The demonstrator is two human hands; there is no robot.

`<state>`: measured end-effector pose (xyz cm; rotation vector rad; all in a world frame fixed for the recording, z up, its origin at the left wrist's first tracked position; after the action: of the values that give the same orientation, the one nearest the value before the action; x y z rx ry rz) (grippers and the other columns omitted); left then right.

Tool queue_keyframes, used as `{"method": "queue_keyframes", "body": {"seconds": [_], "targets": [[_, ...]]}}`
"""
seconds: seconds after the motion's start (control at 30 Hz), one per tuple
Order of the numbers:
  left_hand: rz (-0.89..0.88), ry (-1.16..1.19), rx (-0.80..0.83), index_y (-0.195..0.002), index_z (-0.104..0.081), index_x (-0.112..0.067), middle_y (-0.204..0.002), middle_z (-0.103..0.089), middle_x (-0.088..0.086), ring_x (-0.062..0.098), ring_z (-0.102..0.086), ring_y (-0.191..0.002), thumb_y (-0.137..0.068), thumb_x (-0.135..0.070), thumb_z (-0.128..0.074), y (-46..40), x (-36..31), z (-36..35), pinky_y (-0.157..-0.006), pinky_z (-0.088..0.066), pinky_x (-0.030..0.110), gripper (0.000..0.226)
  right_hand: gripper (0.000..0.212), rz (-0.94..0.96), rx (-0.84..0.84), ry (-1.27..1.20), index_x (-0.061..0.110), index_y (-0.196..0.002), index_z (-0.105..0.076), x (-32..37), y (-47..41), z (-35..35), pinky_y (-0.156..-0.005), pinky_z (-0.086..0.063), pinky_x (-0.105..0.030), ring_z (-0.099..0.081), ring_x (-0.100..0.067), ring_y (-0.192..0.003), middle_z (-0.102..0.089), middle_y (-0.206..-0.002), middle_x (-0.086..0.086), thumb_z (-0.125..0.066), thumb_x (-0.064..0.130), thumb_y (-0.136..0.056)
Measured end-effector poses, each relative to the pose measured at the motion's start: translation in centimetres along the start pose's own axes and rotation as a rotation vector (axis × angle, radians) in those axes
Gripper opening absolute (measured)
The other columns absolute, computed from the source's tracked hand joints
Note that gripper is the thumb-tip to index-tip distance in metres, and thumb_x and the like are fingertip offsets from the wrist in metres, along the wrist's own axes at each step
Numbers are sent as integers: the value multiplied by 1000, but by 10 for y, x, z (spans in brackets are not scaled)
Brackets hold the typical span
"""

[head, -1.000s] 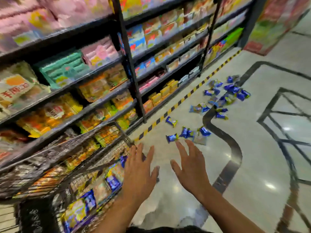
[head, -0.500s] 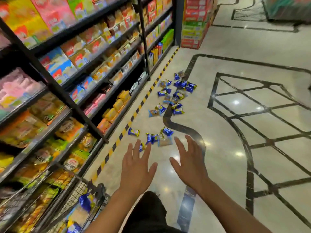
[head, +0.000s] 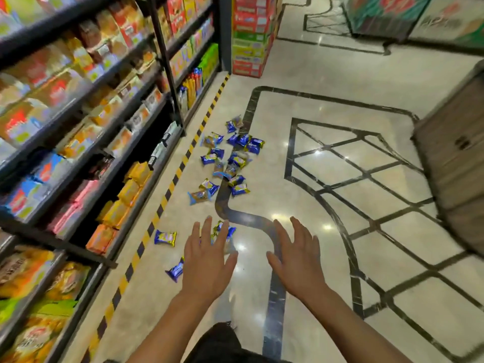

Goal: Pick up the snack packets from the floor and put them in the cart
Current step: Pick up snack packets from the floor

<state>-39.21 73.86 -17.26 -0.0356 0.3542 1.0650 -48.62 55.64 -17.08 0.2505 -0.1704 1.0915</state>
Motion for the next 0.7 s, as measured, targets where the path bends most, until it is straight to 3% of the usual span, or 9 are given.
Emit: {"method": "queue_keyframes", "body": {"seconds": [0.23,0.47,0.57,0.7], "targets": [[-60,1,7,-158,-7,-36,-166,3,7,33,9,-152,-99,-53,-41,-104,-16,21,-122,-9,46,71,70,-107,8,-6,38,-155,-8,-18,-83,17,-120,-5,-52,-3,-30,-150,-3,-164,-8,-40,57,-96],[-79,-53,42,-158,-10,-31,-166,1,8,34,3,-152,-96,-52,-49,-193,-57,3,-120,-15,46,76,71,-139,-58,-17,31,-153,-26,-51,-157,26,-116,-20,-57,-24,-34,-145,-25,-158,-14,-28,56,-86],[-73,-103,40,-157,-21,-28,-165,-13,10,37,-10,-151,-93,-52,-55,-226,-87,-5,-117,-24,49,76,67,-114,-67,19,29,-150,-29,-78,-194,31,-112,-28,-59,-33,-37,-140,-33,-154,-15,-34,54,-88],[-76,-151,42,-152,-36,-24,-157,-35,16,42,-31,-143,-86,-55,-48,-272,-129,-16,-108,-37,53,74,72,-102,-40,17,31,-153,-23,-129,-247,42,-115,-23,-59,-27,-36,-144,-27,-158,-14,-53,51,-91]]}}
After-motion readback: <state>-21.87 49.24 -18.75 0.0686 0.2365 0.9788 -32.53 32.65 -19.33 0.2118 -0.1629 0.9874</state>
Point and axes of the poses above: each hand's wrist, its own y-axis away from the middle knuckle, its own z-axis out of the back of the hand, x = y × z, the point moved 10 cm from there along -y, towards the middle knuckle
